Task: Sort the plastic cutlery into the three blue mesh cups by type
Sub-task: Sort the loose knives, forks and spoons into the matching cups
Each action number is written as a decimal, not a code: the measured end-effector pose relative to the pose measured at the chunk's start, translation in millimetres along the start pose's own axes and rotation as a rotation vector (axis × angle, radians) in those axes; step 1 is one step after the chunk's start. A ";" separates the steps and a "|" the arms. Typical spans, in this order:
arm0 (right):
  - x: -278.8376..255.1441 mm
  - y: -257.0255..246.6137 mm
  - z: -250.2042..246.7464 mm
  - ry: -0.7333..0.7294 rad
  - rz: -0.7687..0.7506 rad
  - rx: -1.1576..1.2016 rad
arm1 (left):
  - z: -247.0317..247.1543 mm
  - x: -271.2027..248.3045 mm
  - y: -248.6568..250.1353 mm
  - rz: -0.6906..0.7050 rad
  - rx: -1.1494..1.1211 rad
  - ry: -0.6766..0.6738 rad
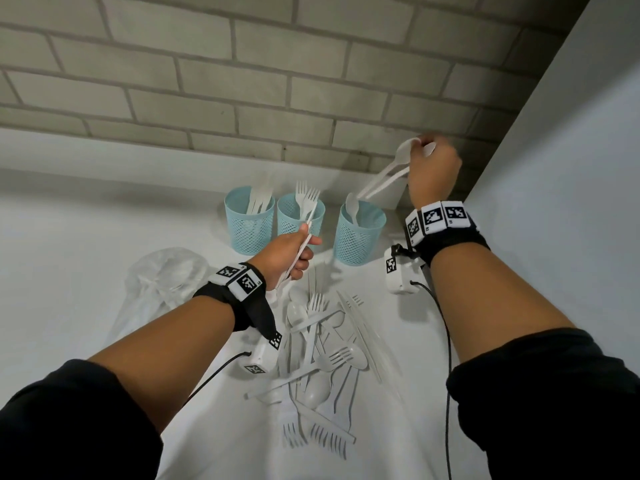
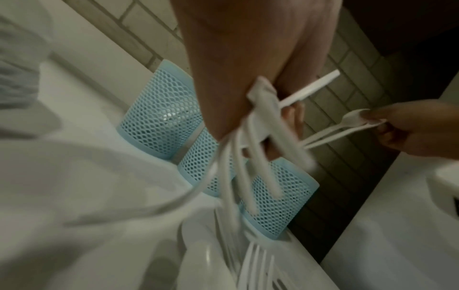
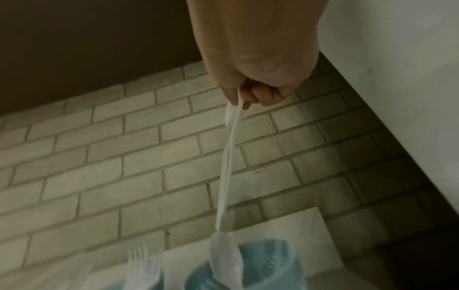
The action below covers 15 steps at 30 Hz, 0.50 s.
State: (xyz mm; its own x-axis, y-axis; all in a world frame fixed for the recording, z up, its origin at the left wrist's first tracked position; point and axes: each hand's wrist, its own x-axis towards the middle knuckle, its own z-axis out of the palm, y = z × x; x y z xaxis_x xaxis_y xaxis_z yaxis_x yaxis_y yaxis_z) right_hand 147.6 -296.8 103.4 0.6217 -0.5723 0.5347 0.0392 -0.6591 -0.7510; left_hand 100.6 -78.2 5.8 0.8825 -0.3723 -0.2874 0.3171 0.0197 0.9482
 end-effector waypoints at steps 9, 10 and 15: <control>-42.3 41.4 29.5 -0.316 -0.019 -0.322 | 2.9 -0.2 2.8 -0.052 -0.205 0.028; -44.6 39.6 30.2 -0.338 -0.005 -0.330 | 3.1 -0.5 2.7 -0.047 -0.207 0.039; -52.5 3.9 28.7 -0.304 -0.100 -0.046 | 4.8 -2.0 2.5 -0.011 -0.202 0.071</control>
State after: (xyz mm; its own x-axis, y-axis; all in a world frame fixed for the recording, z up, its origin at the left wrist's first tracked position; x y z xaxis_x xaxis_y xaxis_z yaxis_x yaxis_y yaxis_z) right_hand 137.6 -255.3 61.2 0.8221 -0.3358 0.4598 0.0808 -0.7305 -0.6781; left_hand 98.0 -81.8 9.4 0.8986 -0.3075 -0.3130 0.3836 0.2042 0.9006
